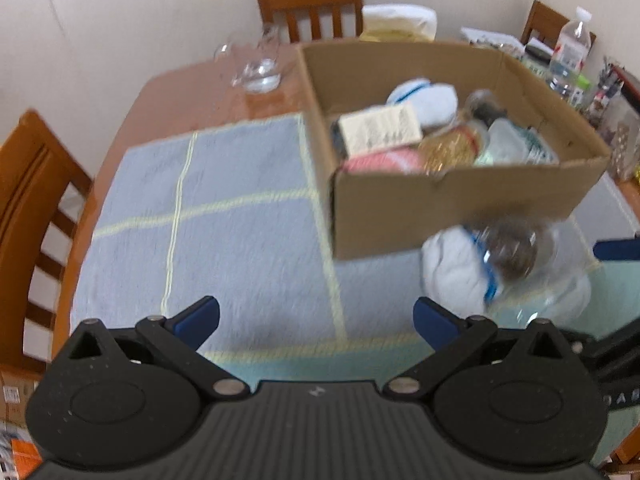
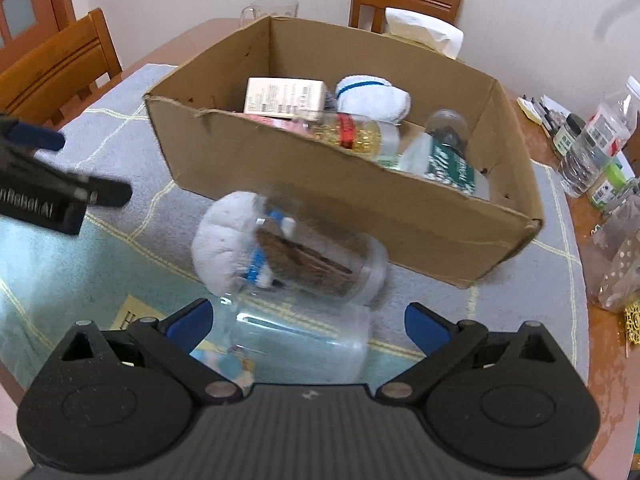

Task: Organize objects
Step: 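Return both tools from the box toward the remaining sock and clear jar, then grasp the light-blue toy figurine with the left tool while the right tool grasps the empty clear jar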

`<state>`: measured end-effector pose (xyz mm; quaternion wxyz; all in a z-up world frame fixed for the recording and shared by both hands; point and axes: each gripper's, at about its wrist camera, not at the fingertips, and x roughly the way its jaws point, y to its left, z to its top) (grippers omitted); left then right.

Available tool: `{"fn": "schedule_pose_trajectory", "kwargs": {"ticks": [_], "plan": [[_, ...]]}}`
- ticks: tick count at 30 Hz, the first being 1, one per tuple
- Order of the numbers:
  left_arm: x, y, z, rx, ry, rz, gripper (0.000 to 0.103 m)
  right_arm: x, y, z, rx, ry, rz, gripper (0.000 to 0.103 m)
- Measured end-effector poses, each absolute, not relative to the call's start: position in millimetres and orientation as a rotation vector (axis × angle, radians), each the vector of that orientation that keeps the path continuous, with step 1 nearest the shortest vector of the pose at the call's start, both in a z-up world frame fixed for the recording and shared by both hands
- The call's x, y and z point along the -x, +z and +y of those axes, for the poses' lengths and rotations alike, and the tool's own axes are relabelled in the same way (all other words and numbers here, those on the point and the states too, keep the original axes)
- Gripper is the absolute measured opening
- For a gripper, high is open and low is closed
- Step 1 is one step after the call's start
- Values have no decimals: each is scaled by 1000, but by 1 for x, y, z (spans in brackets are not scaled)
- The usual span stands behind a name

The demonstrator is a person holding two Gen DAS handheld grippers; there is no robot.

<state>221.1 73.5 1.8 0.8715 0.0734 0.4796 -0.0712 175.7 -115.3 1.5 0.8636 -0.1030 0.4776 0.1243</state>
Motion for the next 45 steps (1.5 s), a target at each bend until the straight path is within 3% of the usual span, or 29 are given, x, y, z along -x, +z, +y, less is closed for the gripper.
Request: {"fn": "schedule_pose_trajectory", "kwargs": {"ticks": [14, 31, 45], "plan": [[-206, -12, 88, -72, -146, 1066, 102, -187, -22, -97, 299, 122, 997, 103], [-187, -11, -8, 12, -140, 1092, 102, -190, -43, -208, 212, 177, 1072, 103], [-172, -38, -57, -18, -36, 1139, 102, -200, -54, -234, 221, 360, 1099, 103]]}}
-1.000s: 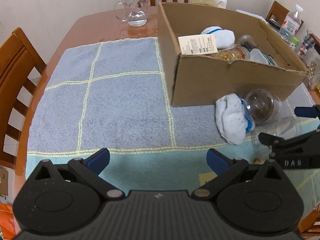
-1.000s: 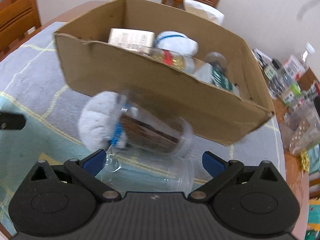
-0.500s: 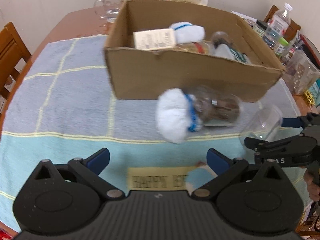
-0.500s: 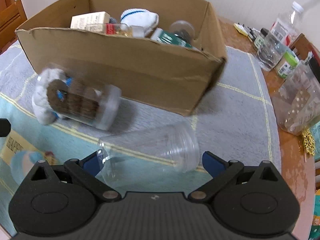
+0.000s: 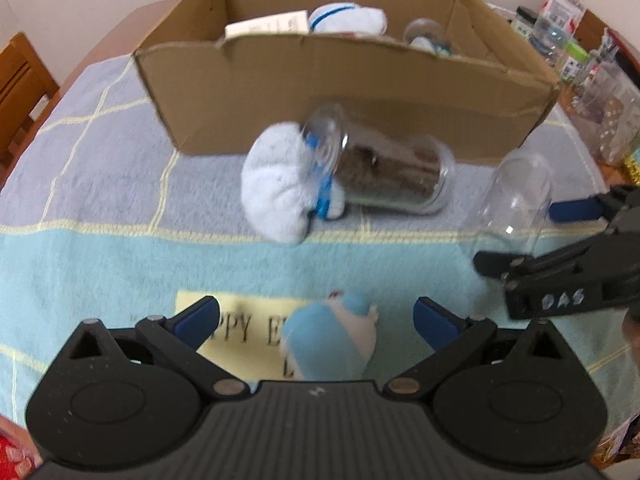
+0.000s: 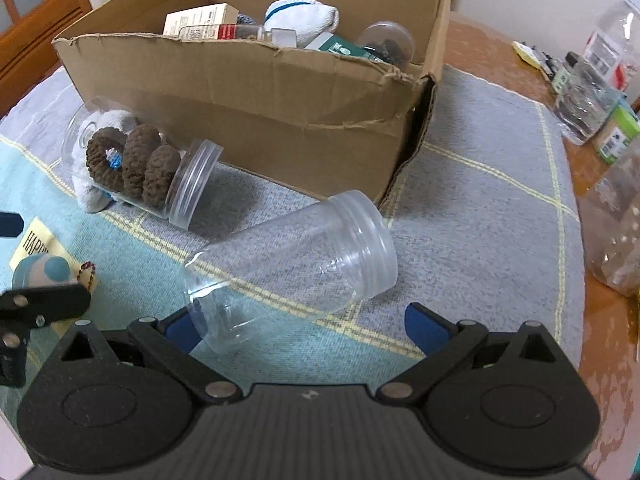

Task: Organize objects
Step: 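Grasp the light-blue toy figurine with the left tool while the right tool grasps the empty clear jar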

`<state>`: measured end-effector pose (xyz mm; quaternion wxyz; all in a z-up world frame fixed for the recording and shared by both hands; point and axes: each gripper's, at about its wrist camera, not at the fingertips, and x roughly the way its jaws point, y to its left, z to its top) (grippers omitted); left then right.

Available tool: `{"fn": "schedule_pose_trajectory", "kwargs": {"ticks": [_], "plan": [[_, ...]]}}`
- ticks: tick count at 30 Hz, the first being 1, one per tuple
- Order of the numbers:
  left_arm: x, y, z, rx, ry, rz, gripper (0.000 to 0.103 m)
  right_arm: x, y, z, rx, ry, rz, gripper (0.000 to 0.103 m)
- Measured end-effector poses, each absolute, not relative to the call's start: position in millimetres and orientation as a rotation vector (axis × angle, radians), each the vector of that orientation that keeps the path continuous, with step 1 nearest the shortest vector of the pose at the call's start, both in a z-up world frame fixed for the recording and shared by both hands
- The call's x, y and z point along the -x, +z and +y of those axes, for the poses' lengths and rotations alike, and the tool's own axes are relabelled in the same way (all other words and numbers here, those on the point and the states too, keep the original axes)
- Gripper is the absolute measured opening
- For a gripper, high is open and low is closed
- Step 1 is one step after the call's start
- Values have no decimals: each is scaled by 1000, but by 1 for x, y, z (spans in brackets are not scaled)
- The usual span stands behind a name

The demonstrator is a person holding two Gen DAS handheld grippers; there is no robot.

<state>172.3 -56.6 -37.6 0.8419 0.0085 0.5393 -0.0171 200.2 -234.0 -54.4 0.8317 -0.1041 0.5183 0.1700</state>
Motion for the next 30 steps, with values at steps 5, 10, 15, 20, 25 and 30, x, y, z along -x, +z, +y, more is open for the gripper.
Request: {"fn": "schedule_pose_trajectory", "kwargs": {"ticks": [5, 10, 15, 20, 25, 30], "plan": [[-159, -44, -50, -53, 11, 1165, 102, -202, -53, -236, 228, 390, 1100, 103], [-148, -46, -34, -68, 59, 1183, 102, -200, -49, -232, 275, 409, 1090, 103], [-136, -47, -14, -68, 96, 1200, 102, -201, -42, -236, 290, 425, 1075, 103], [-136, -47, -18, -30, 4, 1174, 102, -201, -39, -237, 319, 468, 1047, 103], [-142, -48, -44, -122, -51, 1100, 102, -202, -42, -238, 362, 499, 1041, 103], [-150, -52, -61, -171, -81, 1052, 92, -199, -42, -234, 418, 541, 1016, 103]]}}
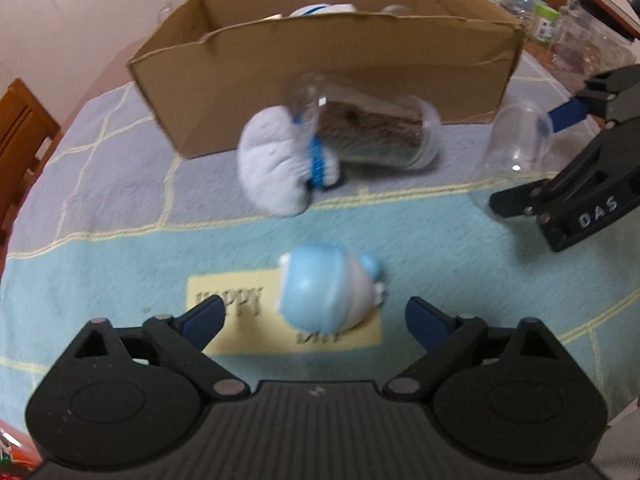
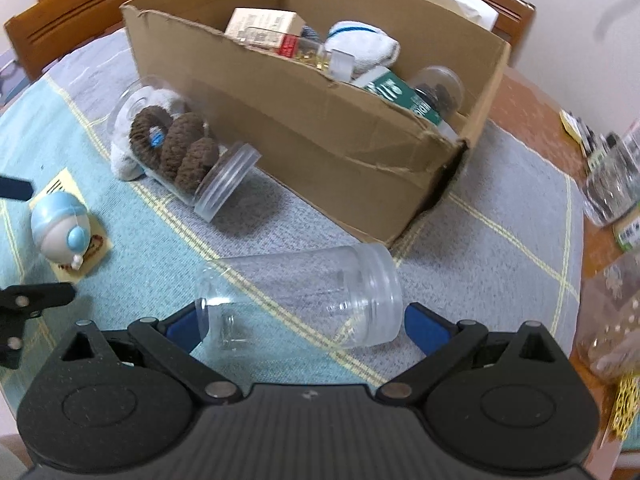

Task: Organize objects
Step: 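Grasp the light-blue toy figurine with the left tool while the right tool grasps the empty clear jar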

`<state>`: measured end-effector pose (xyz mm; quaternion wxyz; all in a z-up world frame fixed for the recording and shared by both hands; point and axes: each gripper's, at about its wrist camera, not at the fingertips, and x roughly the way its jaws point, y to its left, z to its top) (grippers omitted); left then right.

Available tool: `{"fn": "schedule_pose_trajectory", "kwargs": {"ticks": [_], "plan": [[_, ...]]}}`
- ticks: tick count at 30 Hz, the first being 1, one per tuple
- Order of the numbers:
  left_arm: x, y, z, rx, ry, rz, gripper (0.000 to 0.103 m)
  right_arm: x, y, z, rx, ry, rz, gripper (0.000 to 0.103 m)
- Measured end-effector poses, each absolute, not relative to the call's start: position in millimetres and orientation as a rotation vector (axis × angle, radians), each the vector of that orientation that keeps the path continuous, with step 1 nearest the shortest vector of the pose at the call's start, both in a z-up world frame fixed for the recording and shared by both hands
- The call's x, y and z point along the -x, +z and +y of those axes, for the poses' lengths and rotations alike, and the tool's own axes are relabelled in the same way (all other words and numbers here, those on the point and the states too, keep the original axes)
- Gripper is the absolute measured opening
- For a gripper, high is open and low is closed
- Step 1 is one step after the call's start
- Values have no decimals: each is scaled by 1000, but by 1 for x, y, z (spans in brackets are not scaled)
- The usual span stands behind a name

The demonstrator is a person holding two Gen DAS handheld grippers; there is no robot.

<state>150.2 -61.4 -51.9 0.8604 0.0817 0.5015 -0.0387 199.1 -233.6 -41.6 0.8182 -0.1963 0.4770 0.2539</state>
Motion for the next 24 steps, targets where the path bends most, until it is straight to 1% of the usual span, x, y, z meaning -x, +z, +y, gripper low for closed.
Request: {"fn": "schedule_pose_trajectory", "kwargs": {"ticks": [1, 3, 6, 13, 15, 19, 22, 24], "plan": [[-152, -53, -63, -166, -83, 1051, 87, -199, -42, -233, 428, 551, 1009, 103], [-153, -53, -68, -150, -76, 1045, 82, -200, -42, -231, 441, 563, 1003, 103], [-159, -54, -68, -139, -69, 1040, 79, -201, -43, -230, 456, 587, 994, 103], [-165, -51, -70, -141, -61, 1042, 65, -202, -43, -224, 501, 641, 977, 102], [-167, -50, -70, -146, -65, 1047, 64, -202, -42, -224, 502, 646, 982, 101], [-166, -49, -62, -147, -101, 1057, 58, -202, -40, -222, 501, 642, 986, 94], [-170, -48, -57, -144, -137, 1064, 55, -202, -39, -221, 503, 627, 993, 94], [-171, -47, -56, -143, -160, 1075, 54, -202, -38, -220, 500, 606, 1001, 94]]}}
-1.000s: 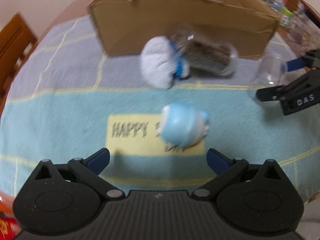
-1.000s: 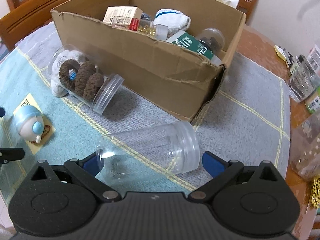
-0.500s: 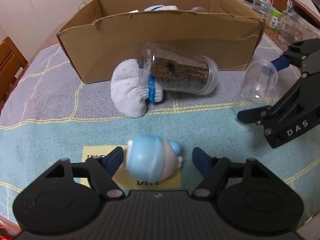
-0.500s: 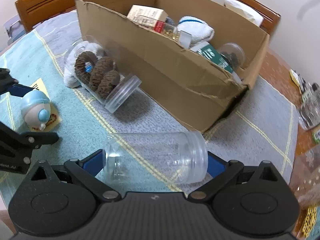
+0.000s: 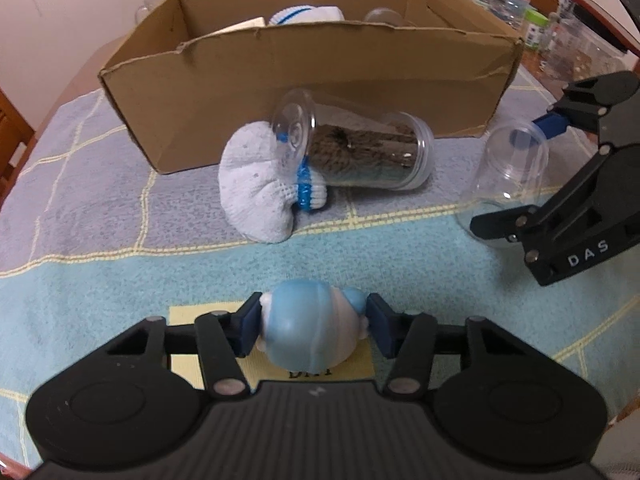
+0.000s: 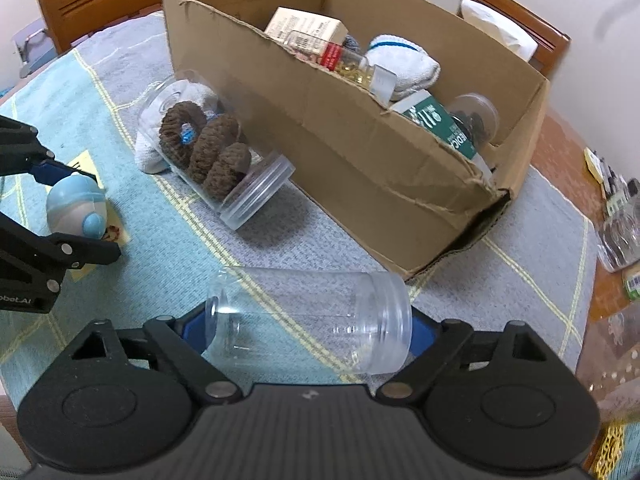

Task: Organize objects
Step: 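Carry the figurine and empty clear jar into the cardboard box and release both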

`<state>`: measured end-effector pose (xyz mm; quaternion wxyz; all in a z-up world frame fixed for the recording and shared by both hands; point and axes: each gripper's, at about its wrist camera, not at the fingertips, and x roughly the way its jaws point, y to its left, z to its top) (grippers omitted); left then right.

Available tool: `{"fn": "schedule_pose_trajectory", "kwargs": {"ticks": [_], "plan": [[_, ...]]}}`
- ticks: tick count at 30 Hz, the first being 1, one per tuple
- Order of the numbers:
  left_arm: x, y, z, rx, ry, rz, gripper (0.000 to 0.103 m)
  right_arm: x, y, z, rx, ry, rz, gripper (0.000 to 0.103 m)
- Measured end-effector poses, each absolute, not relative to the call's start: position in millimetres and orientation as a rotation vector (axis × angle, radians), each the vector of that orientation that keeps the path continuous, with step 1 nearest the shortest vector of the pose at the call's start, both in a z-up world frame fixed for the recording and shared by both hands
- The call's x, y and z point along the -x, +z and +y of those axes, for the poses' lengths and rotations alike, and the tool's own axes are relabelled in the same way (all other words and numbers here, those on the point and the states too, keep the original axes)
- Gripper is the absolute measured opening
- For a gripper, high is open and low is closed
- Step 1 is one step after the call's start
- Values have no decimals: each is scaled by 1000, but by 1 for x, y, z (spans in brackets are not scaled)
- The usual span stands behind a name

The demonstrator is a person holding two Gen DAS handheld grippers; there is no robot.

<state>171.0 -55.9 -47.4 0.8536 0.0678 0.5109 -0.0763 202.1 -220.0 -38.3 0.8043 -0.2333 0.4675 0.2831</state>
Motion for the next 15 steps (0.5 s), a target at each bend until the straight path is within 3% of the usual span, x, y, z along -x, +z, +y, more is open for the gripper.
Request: {"fn": "schedule_pose_trajectory", "kwargs": {"ticks": [15], "plan": [[-184, 2, -30, -155, -289, 1113, 53, -196, 15, -219, 441, 618, 1002, 94]]}}
